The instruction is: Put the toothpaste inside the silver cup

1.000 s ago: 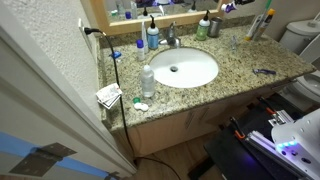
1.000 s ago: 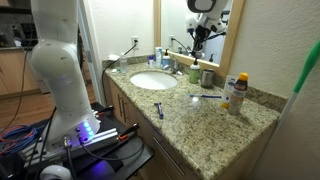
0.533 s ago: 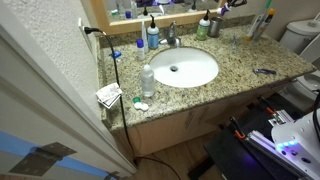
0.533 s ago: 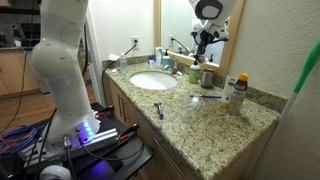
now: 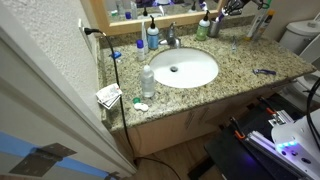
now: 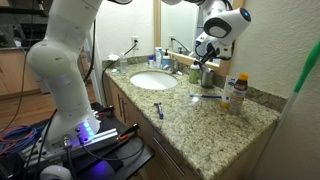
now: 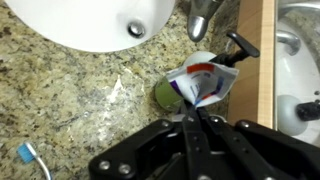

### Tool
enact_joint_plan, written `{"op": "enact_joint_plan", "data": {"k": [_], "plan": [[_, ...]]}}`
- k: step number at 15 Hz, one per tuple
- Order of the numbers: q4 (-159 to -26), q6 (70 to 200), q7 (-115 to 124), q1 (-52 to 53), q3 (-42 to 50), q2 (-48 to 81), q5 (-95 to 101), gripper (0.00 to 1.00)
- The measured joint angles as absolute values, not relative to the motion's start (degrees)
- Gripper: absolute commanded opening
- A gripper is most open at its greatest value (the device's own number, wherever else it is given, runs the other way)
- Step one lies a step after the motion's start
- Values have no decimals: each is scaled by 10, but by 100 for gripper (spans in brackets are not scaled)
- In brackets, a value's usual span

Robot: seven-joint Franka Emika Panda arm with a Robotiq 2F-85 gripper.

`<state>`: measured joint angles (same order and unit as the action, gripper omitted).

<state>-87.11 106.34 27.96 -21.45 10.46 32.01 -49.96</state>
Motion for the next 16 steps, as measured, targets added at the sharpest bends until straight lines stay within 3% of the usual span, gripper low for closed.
{"op": "enact_joint_plan", "data": {"k": [6, 14, 15, 16], "plan": [[-827, 1047, 322, -234, 104, 371, -639, 1], [-809, 1047, 370, -237, 108, 403, -655, 1], [-809, 1047, 371, -237, 111, 403, -655, 29], [-809, 1047, 371, -237, 115, 403, -654, 30]]}}
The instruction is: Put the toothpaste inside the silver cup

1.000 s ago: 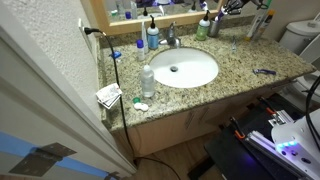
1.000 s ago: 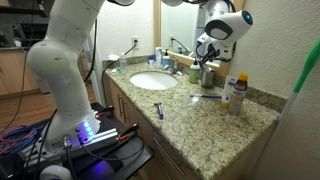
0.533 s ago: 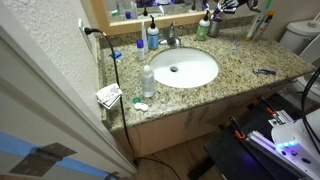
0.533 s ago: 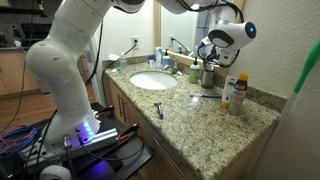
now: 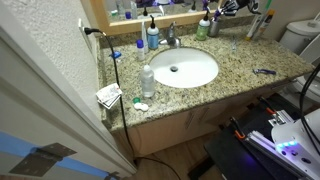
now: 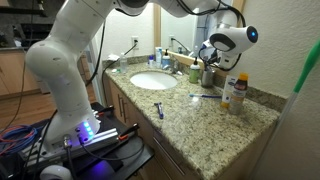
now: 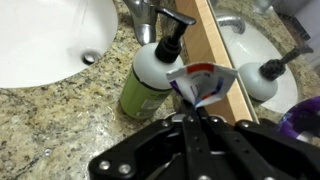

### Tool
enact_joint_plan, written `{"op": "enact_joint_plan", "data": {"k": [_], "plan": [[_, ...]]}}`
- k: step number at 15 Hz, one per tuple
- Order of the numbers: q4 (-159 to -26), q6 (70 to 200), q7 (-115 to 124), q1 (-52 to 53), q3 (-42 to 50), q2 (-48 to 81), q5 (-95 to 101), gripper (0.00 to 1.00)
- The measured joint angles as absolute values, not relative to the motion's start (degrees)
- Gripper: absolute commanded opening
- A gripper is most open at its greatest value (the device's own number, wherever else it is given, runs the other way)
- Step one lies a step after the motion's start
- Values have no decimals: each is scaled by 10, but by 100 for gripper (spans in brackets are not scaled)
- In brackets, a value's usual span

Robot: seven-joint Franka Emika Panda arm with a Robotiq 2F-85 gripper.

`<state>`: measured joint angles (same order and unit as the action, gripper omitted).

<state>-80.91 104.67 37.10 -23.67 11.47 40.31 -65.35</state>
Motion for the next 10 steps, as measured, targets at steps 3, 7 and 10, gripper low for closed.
{"op": "enact_joint_plan", "data": {"k": [3, 7, 10], "plan": [[-807, 1047, 377, -236, 127, 403, -641, 51], [-804, 1047, 377, -236, 130, 390, -624, 79], [-807, 1045, 359, -231, 131, 360, -587, 75]]}}
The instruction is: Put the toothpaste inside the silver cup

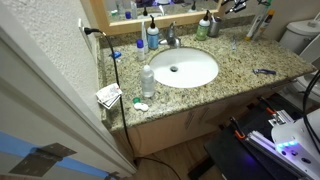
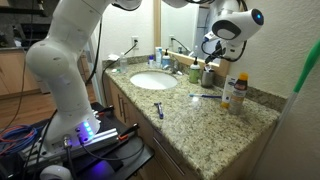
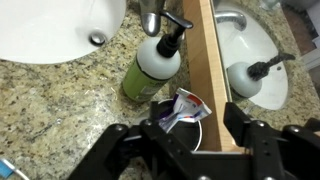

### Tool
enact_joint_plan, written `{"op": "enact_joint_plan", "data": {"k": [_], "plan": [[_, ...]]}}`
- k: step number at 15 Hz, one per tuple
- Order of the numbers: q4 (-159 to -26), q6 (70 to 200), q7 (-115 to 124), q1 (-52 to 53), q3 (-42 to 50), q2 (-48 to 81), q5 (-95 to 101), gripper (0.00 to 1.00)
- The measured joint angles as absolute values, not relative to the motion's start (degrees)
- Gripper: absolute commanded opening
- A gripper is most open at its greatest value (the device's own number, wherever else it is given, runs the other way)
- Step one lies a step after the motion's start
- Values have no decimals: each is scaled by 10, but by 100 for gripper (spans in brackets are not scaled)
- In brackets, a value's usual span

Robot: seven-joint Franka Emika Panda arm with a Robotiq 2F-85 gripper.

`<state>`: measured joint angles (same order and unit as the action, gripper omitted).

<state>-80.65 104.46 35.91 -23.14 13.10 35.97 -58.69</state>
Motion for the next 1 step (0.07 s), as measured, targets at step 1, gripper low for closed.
{"op": "enact_joint_plan", "data": {"k": [1], "plan": [[-811, 1037, 350, -228, 133, 343, -559, 81]]}}
